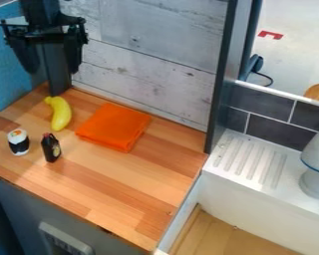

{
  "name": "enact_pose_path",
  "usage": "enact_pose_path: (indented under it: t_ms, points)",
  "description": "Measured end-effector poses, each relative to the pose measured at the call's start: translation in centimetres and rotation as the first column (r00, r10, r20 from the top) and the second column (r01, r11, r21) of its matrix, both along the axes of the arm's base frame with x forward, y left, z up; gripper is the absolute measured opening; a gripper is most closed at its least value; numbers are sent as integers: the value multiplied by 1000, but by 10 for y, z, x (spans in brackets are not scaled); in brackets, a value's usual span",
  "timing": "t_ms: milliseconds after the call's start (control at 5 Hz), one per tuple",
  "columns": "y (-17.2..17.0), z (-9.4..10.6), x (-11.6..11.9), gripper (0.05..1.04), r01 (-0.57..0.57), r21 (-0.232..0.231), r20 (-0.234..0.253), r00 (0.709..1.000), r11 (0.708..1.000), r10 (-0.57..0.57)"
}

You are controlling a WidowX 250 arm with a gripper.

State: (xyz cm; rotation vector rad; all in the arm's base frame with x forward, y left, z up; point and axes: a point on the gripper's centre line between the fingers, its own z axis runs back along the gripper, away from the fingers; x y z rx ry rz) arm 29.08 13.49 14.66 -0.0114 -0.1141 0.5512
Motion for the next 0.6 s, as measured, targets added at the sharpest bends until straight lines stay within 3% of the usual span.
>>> enact_pose_path:
  t_ms: [200, 400, 600]
  points:
    - [-1, -10, -1, 1000, -1, -16, -30, 1000, 1000, 0]
    - [6, -41, 9, 1000, -4, -27, -77, 997, 1000, 2]
    - [14, -49, 17, 1000, -9, 5, -65, 998, 1000, 10]
